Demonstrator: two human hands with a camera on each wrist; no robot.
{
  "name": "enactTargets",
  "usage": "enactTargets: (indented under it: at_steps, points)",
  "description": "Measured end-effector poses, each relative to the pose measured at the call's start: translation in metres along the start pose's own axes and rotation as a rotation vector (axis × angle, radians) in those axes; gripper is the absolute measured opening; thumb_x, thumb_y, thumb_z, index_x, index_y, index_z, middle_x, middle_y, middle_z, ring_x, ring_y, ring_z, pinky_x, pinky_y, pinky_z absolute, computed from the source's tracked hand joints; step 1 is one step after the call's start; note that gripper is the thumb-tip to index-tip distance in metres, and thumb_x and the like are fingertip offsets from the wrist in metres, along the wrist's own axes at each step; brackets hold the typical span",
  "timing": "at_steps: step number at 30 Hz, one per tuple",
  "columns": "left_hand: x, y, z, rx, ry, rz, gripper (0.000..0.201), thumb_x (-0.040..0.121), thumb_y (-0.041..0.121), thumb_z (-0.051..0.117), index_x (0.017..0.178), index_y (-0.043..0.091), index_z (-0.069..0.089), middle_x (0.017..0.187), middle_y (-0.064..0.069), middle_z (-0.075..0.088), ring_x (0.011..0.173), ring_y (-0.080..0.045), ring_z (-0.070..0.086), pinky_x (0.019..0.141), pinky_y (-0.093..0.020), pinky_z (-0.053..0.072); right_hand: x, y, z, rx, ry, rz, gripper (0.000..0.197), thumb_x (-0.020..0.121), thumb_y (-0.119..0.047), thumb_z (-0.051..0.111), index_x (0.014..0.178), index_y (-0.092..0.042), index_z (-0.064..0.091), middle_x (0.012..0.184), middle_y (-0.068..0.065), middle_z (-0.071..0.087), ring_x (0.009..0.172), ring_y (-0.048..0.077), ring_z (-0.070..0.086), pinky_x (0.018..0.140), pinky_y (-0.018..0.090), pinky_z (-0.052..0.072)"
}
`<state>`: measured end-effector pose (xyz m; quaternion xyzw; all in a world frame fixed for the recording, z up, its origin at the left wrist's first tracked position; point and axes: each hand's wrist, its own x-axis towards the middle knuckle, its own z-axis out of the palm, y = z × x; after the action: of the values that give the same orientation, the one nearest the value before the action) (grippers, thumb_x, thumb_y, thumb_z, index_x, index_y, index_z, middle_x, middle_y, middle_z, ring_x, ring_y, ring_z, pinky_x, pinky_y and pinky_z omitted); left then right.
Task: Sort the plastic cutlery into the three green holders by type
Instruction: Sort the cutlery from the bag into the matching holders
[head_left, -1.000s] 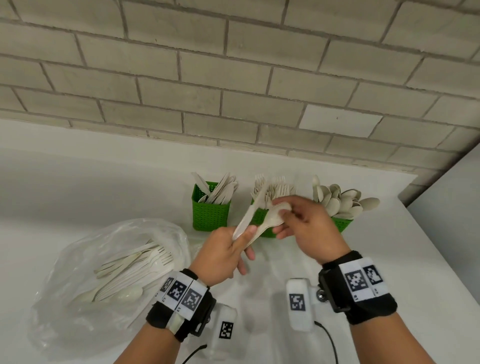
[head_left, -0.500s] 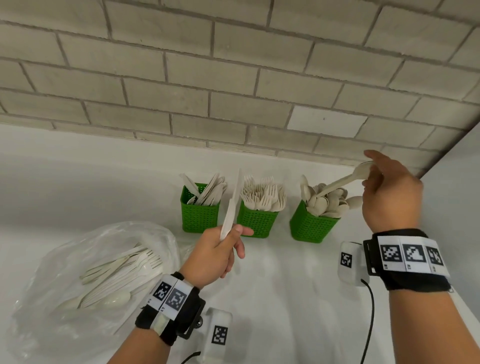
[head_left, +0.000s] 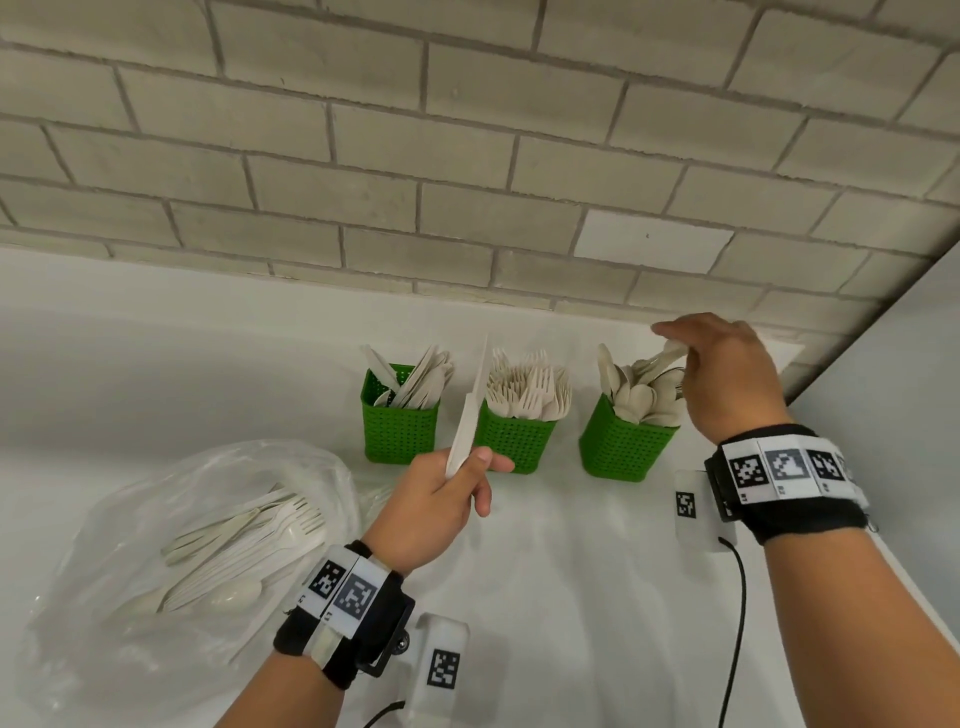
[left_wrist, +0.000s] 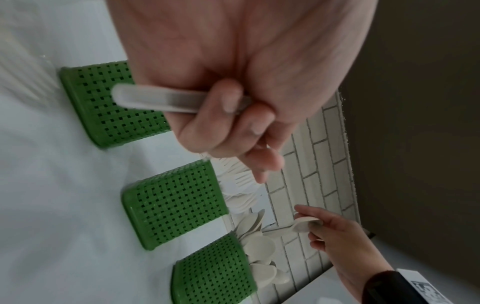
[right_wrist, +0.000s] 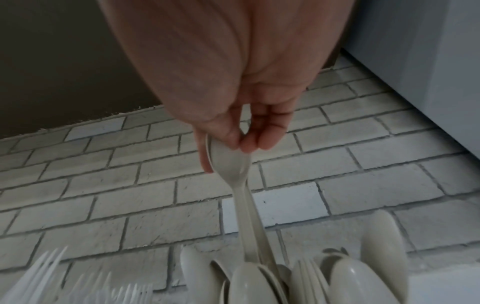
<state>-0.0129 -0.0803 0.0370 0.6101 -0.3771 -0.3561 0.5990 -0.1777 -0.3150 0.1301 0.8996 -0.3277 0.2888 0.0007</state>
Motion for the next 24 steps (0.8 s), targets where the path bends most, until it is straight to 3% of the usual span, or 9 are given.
enactTargets:
  at_steps: [3,7,9,11,13,17,20,22,24]
  points:
    - [0.000,0.001,0.000,-0.013,-0.001,0.002,0.035,0.102,0.028,0.041,0.098,0.012,0.072,0.057,0.000,0.055,0.042,-0.011,0.036,0.044,-0.019,0.031,0.007,-0.003,-0.007,0.048,0.032,-0.056,0.053,0.085,0.018,0.040,0.122,-0.011,0.065,0.108,0.012,0.064,0.093,0.034,0.047,0.079,0.033,0.038]
    - [0.001,0.002,-0.001,-0.034,0.011,0.004,0.035,0.102,0.027,0.041,0.098,0.010,0.072,0.057,0.000,0.054,0.041,-0.010,0.035,0.044,-0.018,0.030,0.009,-0.005,-0.007,0.038,0.040,-0.056,0.055,0.084,0.016,0.040,0.126,-0.014,0.061,0.106,0.014,0.062,0.093,0.036,0.048,0.083,0.046,0.044]
    - [0.001,0.002,-0.001,-0.032,0.011,0.006,0.035,0.102,0.027,0.041,0.098,0.010,0.072,0.057,0.000,0.054,0.041,-0.010,0.035,0.043,-0.018,0.030,0.008,-0.006,0.007,-0.023,-0.143,0.008,0.058,0.084,0.012,0.042,0.132,-0.018,0.055,0.115,0.012,0.061,0.100,0.034,0.048,0.088,0.045,0.042]
    - [0.001,0.003,0.000,-0.027,0.006,0.006,0.035,0.102,0.028,0.041,0.098,0.010,0.072,0.056,0.001,0.054,0.042,-0.010,0.035,0.043,-0.018,0.030,0.000,-0.008,0.024,-0.183,-0.386,0.107,0.055,0.092,-0.002,0.042,0.143,-0.022,0.041,0.130,0.008,0.054,0.111,0.031,0.044,0.095,0.042,0.036]
    - [0.001,0.005,0.001,-0.031,-0.002,0.005,0.036,0.102,0.028,0.041,0.098,0.011,0.072,0.056,0.001,0.054,0.041,-0.009,0.035,0.043,-0.017,0.030,-0.009,-0.007,0.036,-0.266,-0.467,0.165,0.049,0.100,-0.021,0.034,0.149,-0.022,0.030,0.138,0.004,0.045,0.117,0.030,0.038,0.098,0.042,0.028]
    - [0.001,0.008,0.001,-0.046,-0.003,-0.003,0.037,0.102,0.027,0.041,0.099,0.008,0.072,0.054,0.002,0.052,0.041,-0.006,0.036,0.043,-0.015,0.029,-0.009,-0.013,0.039,-0.143,-0.189,0.117,0.065,0.088,-0.041,0.020,0.142,-0.016,0.045,0.138,0.008,0.045,0.120,0.031,0.036,0.096,0.043,0.028]
    - [0.001,0.009,0.003,-0.076,-0.006,-0.023,0.038,0.103,0.027,0.040,0.098,0.007,0.071,0.054,0.001,0.050,0.040,-0.006,0.034,0.042,-0.015,0.028,0.003,-0.022,0.042,-0.071,-0.121,-0.009,0.065,0.091,-0.043,0.022,0.147,-0.014,0.035,0.156,0.005,0.030,0.142,0.026,0.023,0.108,0.042,0.020]
    - [0.000,0.011,0.004,-0.092,-0.015,-0.037,0.038,0.103,0.029,0.040,0.099,0.008,0.071,0.055,0.000,0.049,0.039,-0.007,0.033,0.040,-0.017,0.027,0.010,-0.021,0.049,-0.160,-0.278,-0.067,0.064,0.096,-0.047,0.018,0.152,-0.015,0.024,0.162,0.000,0.013,0.149,0.018,0.006,0.116,0.042,0.007]
    - [0.000,0.013,0.004,-0.111,-0.025,-0.050,0.039,0.103,0.031,0.039,0.100,0.008,0.071,0.055,0.001,0.049,0.038,-0.008,0.032,0.039,-0.018,0.025,0.014,-0.018,0.054,-0.310,-0.529,-0.059,0.060,0.101,-0.048,0.015,0.152,-0.017,0.023,0.162,-0.002,0.013,0.149,0.014,0.007,0.120,0.045,0.000]
